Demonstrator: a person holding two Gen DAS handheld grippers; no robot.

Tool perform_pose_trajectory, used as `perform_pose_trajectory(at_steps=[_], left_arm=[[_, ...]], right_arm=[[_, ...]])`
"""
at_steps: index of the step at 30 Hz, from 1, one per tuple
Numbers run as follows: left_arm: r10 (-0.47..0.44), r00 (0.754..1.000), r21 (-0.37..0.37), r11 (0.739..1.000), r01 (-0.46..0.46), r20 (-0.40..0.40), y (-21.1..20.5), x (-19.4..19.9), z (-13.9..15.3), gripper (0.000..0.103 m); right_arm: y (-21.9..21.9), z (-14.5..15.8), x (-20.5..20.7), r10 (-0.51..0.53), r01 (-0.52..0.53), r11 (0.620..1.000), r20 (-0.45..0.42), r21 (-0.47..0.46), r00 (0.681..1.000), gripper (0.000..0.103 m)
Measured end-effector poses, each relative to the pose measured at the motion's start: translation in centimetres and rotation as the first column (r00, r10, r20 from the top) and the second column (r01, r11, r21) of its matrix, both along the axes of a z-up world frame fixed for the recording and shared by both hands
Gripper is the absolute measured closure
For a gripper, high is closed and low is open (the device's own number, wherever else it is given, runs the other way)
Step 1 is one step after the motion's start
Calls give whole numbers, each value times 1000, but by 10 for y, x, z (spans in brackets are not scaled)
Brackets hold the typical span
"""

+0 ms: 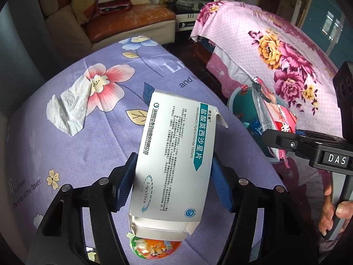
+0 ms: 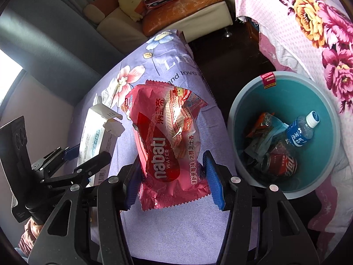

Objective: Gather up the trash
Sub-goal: 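Carry the white box and pink packet over the wastebasket, then open the left tool to drop the box while the right tool releases the pink packet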

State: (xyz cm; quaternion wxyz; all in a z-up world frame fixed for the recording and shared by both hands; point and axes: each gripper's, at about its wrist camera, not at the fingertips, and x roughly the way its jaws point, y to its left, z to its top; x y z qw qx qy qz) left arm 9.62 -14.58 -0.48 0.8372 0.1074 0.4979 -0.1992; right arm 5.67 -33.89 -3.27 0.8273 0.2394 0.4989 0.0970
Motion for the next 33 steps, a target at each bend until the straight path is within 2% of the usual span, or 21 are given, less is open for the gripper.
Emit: perform_pose_trajectory(at_steps=[9, 15, 22, 25, 29, 33], left_arm=[[-108, 993, -14, 994, 107, -37, -76, -12, -9, 37], [-176, 983, 2, 984, 176, -45, -121, -20, -14, 37], [-209, 975, 25, 977, 212, -81, -162, -12, -27, 35], [-205, 974, 27, 978, 208, -94, -171, -8, -32, 30], [-190, 976, 29, 981, 194, -109, -173, -4, -39, 17], [-169, 978, 41, 984, 175, -119, -167, -1, -46, 13]], right_arm=[[-70, -1, -30, -145, 145, 989, 16, -13, 989, 51], [-120, -19, -52, -253, 253, 968, -13, -4, 967, 51], [-150, -38, -62, -300, 301, 953, -44, 16, 953, 51], [-155, -43, -62, -303, 304, 952, -54, 16, 951, 51], [-160, -49, -60, -304, 306, 952, -64, 20, 950, 51], [-160, -55, -58, -301, 303, 953, -78, 24, 951, 51]])
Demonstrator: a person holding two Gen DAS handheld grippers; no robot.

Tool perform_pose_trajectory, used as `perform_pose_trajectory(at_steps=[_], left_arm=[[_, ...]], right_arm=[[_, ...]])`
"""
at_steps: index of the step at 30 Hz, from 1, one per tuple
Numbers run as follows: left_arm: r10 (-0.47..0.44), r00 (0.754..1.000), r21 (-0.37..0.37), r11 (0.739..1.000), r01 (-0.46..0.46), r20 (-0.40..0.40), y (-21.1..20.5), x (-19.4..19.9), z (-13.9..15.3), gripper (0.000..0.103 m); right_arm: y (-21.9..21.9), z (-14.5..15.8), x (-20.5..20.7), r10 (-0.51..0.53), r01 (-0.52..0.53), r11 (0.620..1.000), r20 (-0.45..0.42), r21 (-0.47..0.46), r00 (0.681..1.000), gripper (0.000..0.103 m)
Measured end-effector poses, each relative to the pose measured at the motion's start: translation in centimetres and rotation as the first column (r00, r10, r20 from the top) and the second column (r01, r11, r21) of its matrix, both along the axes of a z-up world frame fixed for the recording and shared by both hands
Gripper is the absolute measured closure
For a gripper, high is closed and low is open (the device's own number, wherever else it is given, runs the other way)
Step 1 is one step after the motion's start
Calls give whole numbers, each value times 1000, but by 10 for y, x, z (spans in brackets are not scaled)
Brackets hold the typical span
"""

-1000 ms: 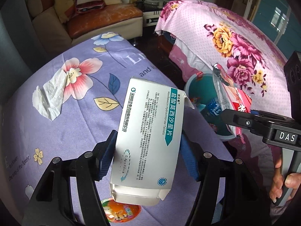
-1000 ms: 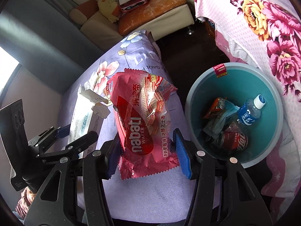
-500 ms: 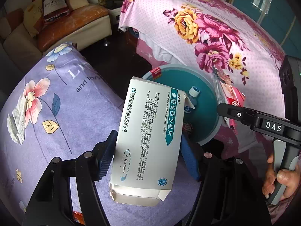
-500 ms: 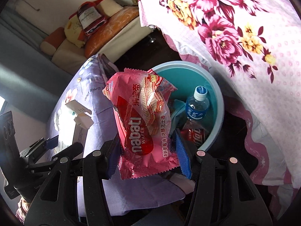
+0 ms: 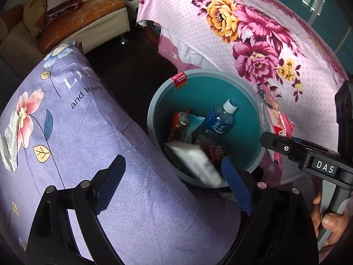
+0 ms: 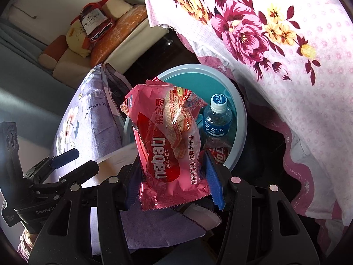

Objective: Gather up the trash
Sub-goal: 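Open the left tool to drop the box while the right tool releases the pink packet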

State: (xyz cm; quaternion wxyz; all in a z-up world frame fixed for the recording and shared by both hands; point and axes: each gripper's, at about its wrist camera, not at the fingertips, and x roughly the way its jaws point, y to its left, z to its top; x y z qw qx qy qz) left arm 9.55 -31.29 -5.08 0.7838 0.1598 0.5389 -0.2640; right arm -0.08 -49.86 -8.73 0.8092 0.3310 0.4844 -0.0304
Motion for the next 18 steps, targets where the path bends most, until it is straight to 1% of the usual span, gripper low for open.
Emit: perform_pose_trajectory(at_steps=[8, 15, 17, 18], left_arm=[[39, 999, 4, 999, -38, -12, 21, 2, -5, 11], [49, 999, -1, 999, -49, -23, 33, 0, -6, 11], [48, 998, -2, 999, -48, -26, 36, -1, -6, 11], [48, 999, -3, 999, -48, -26, 37, -1, -6, 11]], right_arm=[[8, -6, 12, 16, -16, 1000, -20, 0, 1000, 51], [18, -6, 19, 33, -33, 999, -29, -14, 999, 51], [20, -5, 19, 35, -36, 999, -31, -21, 999, 42], [21, -4, 20, 35, -36, 999, -31, -25, 999, 35]])
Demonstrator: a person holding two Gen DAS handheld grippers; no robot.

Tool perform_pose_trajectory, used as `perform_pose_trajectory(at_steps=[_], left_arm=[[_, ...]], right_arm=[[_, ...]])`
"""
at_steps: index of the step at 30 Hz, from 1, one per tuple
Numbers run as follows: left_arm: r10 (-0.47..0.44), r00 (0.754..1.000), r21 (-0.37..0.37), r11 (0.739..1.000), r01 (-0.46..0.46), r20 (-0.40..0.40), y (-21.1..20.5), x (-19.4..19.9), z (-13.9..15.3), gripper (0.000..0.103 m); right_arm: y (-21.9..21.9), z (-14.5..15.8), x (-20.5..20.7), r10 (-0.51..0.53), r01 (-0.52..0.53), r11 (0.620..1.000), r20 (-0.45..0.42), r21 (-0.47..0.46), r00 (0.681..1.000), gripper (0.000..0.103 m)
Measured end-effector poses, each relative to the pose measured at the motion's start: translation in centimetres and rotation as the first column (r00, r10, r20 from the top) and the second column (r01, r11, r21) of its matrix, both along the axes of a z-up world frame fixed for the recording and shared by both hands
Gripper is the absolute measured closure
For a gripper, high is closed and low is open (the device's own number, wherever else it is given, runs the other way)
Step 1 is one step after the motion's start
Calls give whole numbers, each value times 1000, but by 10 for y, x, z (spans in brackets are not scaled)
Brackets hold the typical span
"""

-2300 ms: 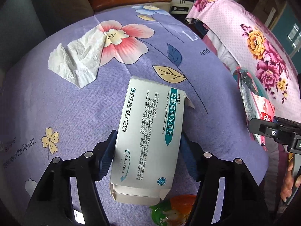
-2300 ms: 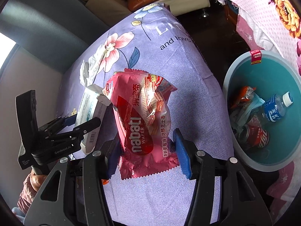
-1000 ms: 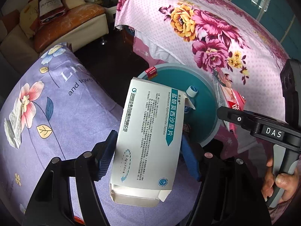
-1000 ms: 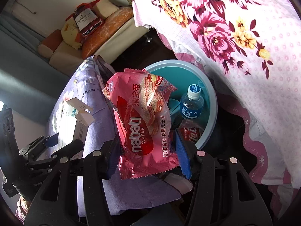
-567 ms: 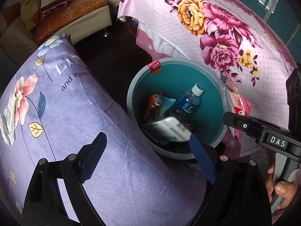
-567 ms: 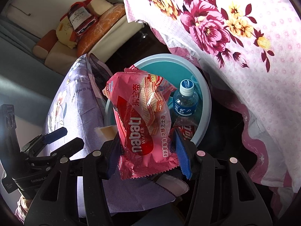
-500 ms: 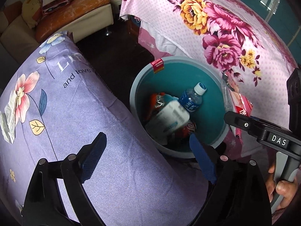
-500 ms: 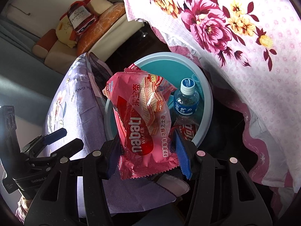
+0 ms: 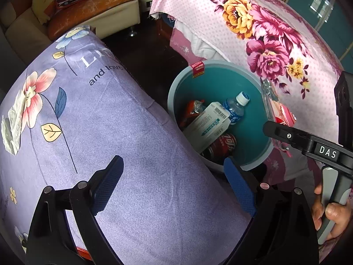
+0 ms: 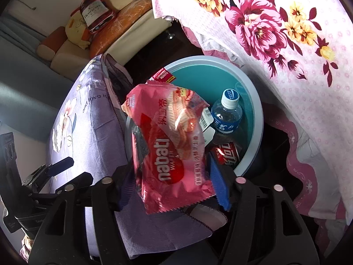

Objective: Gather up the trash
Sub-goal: 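Open the left tool to drop the box while the right tool releases the pink packet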

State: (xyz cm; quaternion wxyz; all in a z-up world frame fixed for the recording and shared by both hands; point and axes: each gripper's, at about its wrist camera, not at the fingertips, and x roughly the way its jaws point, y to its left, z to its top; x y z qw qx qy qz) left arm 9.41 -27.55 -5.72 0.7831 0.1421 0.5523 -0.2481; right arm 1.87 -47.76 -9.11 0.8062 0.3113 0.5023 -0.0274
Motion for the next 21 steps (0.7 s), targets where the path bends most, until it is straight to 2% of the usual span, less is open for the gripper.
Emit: perform_pose_trajectory(at_steps=[1, 3, 12, 21], left_arm=[[0, 1000, 0, 1000, 0, 0, 1, -1, 0, 11], [2, 1000, -4, 1000, -2, -1, 5, -1, 1, 11], [24, 1000, -32, 999, -24, -7, 30, -7, 9, 11], [52, 999, -53, 997, -52, -2, 70, -17, 17, 11]], right_arm=[[2, 1, 1, -1, 1, 1000, -1, -3, 1000, 31], [3, 2, 1, -6, 6, 1000, -4, -1, 1000, 29], [19, 7, 5, 6, -6, 1000, -25, 3, 1000, 26], [50, 25, 7, 51, -52, 998, -17, -30, 999, 23]])
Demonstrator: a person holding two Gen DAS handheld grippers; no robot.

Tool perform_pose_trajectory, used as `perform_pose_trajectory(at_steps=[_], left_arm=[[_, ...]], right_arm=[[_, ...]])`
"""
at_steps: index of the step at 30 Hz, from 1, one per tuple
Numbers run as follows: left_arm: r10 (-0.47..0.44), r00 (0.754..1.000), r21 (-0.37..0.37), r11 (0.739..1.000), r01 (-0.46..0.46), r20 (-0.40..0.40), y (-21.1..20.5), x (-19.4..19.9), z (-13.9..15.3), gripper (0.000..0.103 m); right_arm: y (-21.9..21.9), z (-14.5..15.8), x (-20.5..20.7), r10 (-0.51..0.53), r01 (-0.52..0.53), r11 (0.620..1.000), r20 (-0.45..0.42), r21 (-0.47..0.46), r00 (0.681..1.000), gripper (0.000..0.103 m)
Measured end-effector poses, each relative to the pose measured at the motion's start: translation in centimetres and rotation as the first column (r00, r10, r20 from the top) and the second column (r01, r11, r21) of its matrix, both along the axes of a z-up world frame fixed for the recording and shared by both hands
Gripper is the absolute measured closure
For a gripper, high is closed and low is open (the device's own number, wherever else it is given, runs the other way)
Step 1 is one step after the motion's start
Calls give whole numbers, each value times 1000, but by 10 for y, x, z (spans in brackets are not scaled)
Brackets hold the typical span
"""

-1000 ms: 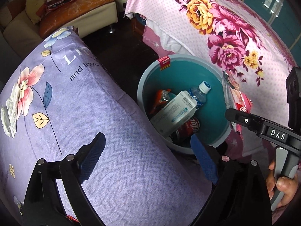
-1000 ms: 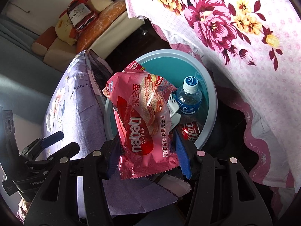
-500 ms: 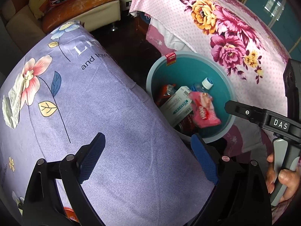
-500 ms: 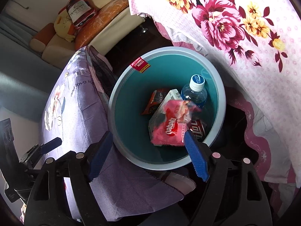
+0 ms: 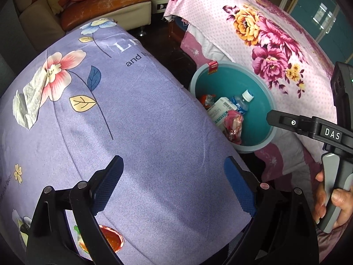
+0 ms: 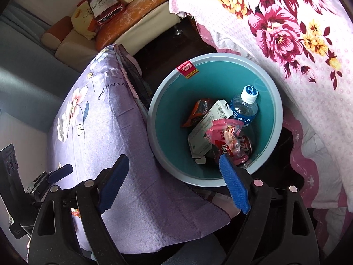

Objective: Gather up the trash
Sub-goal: 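Open the left tool to drop the box while the right tool releases the pink packet, then move both tools back over the bed toward the orange candy packet and yellow tissue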

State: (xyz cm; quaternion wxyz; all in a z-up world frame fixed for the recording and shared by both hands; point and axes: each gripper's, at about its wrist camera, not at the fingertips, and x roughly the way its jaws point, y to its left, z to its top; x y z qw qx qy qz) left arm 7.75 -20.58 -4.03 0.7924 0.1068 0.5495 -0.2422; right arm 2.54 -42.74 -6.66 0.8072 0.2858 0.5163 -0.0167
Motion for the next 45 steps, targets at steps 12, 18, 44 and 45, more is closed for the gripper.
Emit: perform_pose_trajectory(at_steps=[12, 18, 44, 45], left_arm=[[22, 999, -4, 1000, -22, 45, 81, -26, 18, 11], [6, 997, 0, 1000, -6, 82, 138, -49, 30, 11], [89, 996, 148, 985, -92, 21, 283, -124, -16, 10], [104, 994, 149, 983, -105, 18, 284, -121, -20, 10]], right_arm=[[64, 23, -3, 110, -110, 994, 10, -13, 994, 19], [109, 33, -12, 191, -191, 980, 4, -52, 982, 19], [272, 24, -22, 494, -496, 864, -47, -86, 868, 19], [276, 23, -21, 502, -504, 859, -47, -89, 863, 19]])
